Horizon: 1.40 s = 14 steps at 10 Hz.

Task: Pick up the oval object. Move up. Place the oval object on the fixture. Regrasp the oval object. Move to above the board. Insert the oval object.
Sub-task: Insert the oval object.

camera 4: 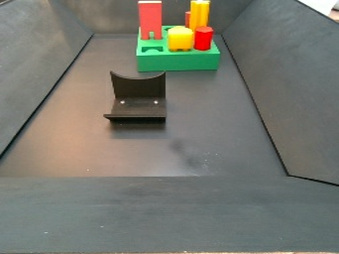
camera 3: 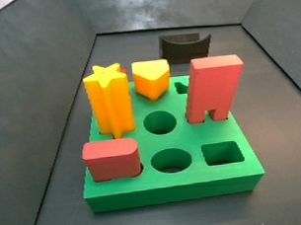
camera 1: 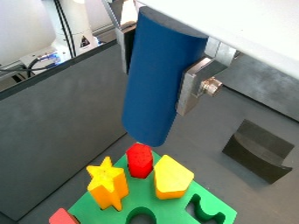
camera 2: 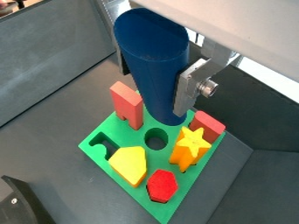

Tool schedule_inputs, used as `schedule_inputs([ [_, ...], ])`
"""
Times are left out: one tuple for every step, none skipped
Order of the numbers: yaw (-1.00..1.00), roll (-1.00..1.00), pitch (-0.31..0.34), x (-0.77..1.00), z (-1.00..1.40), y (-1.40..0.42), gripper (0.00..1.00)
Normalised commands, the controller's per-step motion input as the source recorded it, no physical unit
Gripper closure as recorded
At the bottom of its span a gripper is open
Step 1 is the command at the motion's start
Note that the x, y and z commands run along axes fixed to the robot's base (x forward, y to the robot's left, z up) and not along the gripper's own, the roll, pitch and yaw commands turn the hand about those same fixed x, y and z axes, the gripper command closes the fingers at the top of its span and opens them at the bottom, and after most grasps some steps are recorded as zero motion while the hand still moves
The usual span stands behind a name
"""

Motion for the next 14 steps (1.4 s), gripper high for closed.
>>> schedule_inputs([
  [0.0,0.07,-0.051,-0.17,-0.2,-0.43,1.0],
  [0.13,0.08,-0.009,0.01,-0.28,-0.64,1.0],
  [0.2,0.14,-0.051,0.01,-0.35,-0.72,1.0],
  [0.23,0.24,-0.06,0.0,-0.4,-0.71,1.0],
  [0.24,0.32,-0.077,0.0,-0.38,-0.61,1.0],
  [0.23,0.36,-0.147,0.01,-0.41,-0.59,1.0],
  [0.19,0.37,-0.234,0.0,-0.35,-0.63,1.0],
  [0.14,0.37,-0.24,0.04,-0.34,-0.66,1.0],
  [0.09,0.37,-0.211,0.12,-0.36,-0.62,1.0],
  [0.06,0.33,-0.196,0.21,-0.43,-0.51,1.0],
  [0.06,0.31,-0.169,0.3,-0.49,-0.43,1.0],
  [0.05,0.31,-0.151,0.37,-0.5,-0.43,1.0],
  [0.07,0.31,-0.141,0.41,-0.51,-0.43,1.0],
  [0.09,0.31,-0.14,0.44,-0.52,-0.42,1.0],
])
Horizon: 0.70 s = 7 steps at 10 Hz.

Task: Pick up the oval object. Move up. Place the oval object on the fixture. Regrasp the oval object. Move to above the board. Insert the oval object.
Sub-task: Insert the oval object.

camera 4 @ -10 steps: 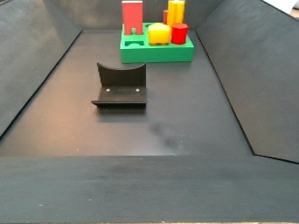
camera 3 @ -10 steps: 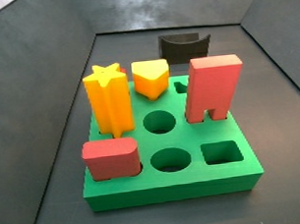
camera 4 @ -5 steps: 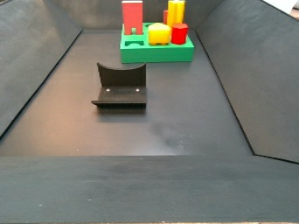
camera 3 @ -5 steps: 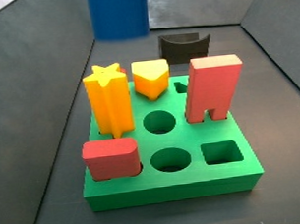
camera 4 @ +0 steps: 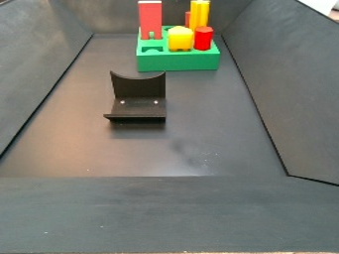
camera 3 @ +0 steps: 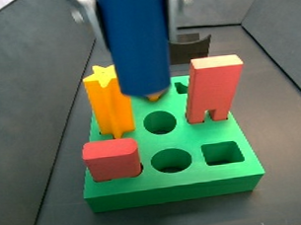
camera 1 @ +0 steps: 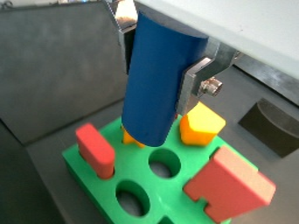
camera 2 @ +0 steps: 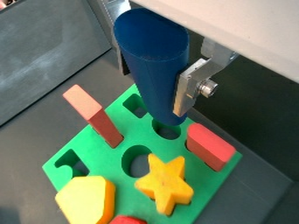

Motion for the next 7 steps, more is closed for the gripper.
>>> schedule_inputs([
  [0.11,0.32,-0.147,0.41,-0.5,-0.4,1.0],
  [0.14,0.33,-0.156,0.4,-0.48,-0.37,1.0],
  [0.19,0.34,-0.163,0.36,-0.46,-0.34,1.0],
  [0.21,0.35,-0.166,0.34,-0.43,-0.3,1.0],
  [0.21,0.35,-0.164,0.32,-0.43,-0.18,1.0],
  [0.23,0.34,-0.166,0.28,-0.44,-0.1,1.0],
  [0.24,0.35,-0.164,0.25,-0.43,-0.05,1.0],
])
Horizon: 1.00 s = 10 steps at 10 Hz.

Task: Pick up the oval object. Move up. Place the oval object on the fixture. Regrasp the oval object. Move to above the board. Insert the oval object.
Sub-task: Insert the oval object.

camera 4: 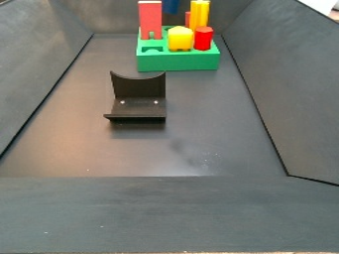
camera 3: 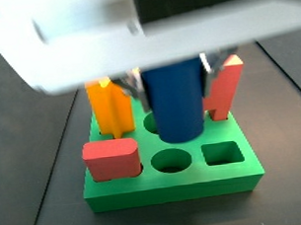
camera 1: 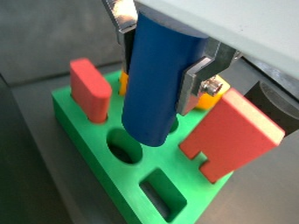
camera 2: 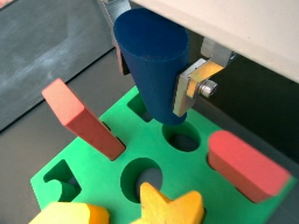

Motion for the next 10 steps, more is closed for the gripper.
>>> schedule_inputs([
  [0.23,0.35,-0.159,0.24,-0.43,-0.04,1.0],
  [0.19,0.35,-0.143,0.25,-0.43,-0.05,1.0],
  [0.0,0.07,-0.05,-0.02,-0.05,-0.05,1.0],
  [0.0,0.06,-0.01,-0.09,-0.29,0.0,1.0],
  [0.0,0.23,0.0,-0.45,-0.53,0.0,1.0],
  [0.0,0.23,0.0,-0.45,-0.61,0.0,1.0],
  [0.0,0.05,0.0,-0.25,-0.35,0.0,1.0],
  [0.0,0.0,0.0,0.0,0.0,-0.04,1.0],
  [-0.02,0.02,-0.033,0.09,-0.21,-0.26,1.0],
  [0.0,0.03,0.0,0.33,-0.23,-0.22,1.0],
])
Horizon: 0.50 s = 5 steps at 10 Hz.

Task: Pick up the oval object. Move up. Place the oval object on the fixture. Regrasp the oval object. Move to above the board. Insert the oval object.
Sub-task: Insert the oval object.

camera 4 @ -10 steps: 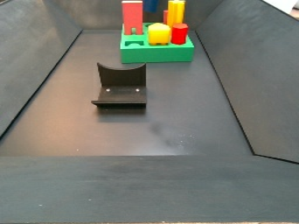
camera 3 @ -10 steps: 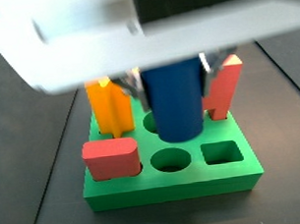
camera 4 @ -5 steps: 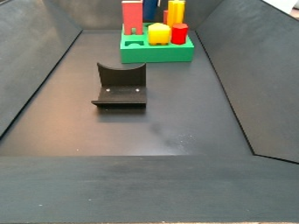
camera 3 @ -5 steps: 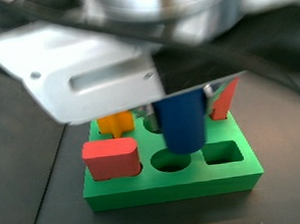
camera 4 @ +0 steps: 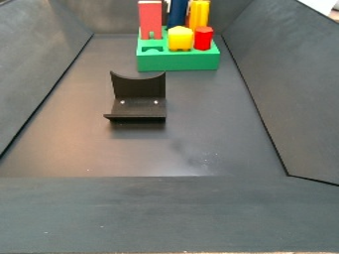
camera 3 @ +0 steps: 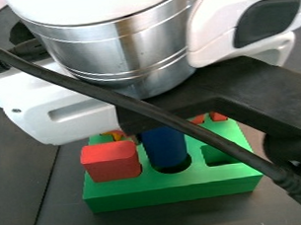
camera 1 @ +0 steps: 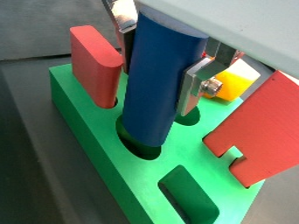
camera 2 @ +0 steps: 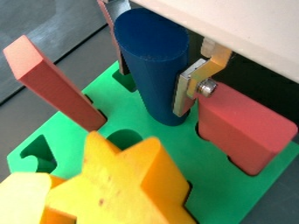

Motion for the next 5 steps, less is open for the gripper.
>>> schedule_inputs([
  [0.0,0.03,-0.001,0.25,-0.24,-0.09,1.0],
  [0.0,0.05,0.0,0.29,-0.21,-0.05,1.0],
  [0.0,0.09,0.0,0.2,-0.26,0.0,1.0],
  [0.03,0.25,0.029,0.04,-0.47,0.0,1.0],
  [0.09,0.4,0.124,-0.16,-0.31,0.01,1.0],
])
